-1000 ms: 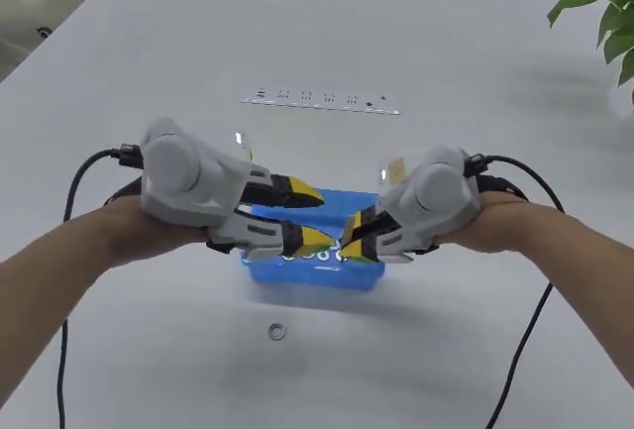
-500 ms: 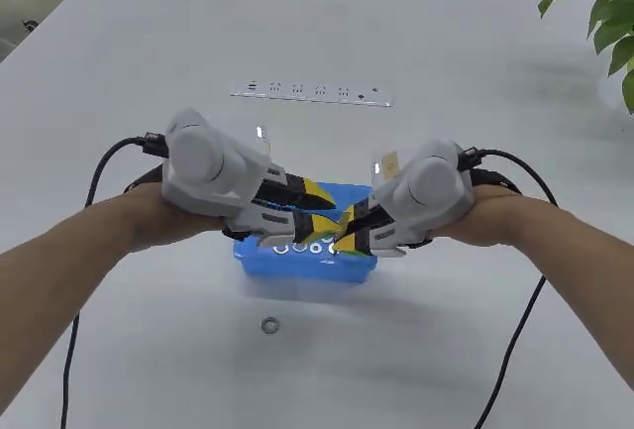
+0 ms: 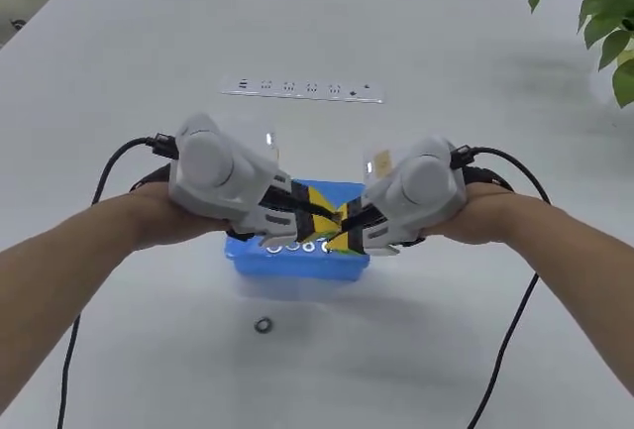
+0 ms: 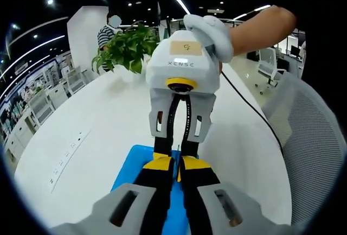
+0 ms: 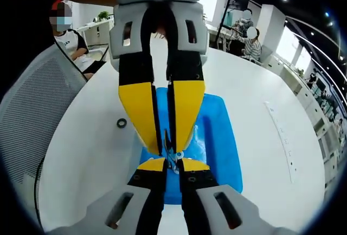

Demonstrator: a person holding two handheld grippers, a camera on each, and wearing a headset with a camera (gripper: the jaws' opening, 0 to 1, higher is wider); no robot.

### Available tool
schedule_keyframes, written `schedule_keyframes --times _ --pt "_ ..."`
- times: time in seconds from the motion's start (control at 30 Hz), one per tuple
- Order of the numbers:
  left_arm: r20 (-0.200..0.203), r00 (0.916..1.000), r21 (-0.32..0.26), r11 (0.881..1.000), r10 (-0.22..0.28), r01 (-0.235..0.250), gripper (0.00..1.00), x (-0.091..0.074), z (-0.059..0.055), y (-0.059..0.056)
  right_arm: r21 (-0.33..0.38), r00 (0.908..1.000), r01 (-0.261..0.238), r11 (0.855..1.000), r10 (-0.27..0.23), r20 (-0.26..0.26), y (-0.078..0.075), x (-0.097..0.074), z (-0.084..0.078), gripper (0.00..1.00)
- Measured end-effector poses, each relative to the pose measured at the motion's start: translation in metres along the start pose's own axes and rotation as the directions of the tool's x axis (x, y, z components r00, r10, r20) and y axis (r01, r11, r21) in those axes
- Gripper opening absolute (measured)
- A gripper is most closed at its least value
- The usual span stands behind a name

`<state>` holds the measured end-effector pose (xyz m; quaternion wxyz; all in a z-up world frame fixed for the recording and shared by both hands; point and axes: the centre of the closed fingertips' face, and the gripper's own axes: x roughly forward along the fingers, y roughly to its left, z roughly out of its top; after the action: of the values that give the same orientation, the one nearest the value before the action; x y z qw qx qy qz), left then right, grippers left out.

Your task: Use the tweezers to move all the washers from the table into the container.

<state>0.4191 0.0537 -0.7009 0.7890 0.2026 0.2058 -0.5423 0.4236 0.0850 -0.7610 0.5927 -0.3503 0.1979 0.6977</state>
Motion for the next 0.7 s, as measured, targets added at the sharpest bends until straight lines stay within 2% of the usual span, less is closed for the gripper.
schedule_keyframes --times 0.7 --pt "-0.011 0.9999 0.040 0.999 0.006 -0.006 0.06 -0.0002 0.0005 -0.0004 -0.009 1.0000 -0.002 1.000 0.002 -0.009 0.0006 0.0000 0.0003 0.10"
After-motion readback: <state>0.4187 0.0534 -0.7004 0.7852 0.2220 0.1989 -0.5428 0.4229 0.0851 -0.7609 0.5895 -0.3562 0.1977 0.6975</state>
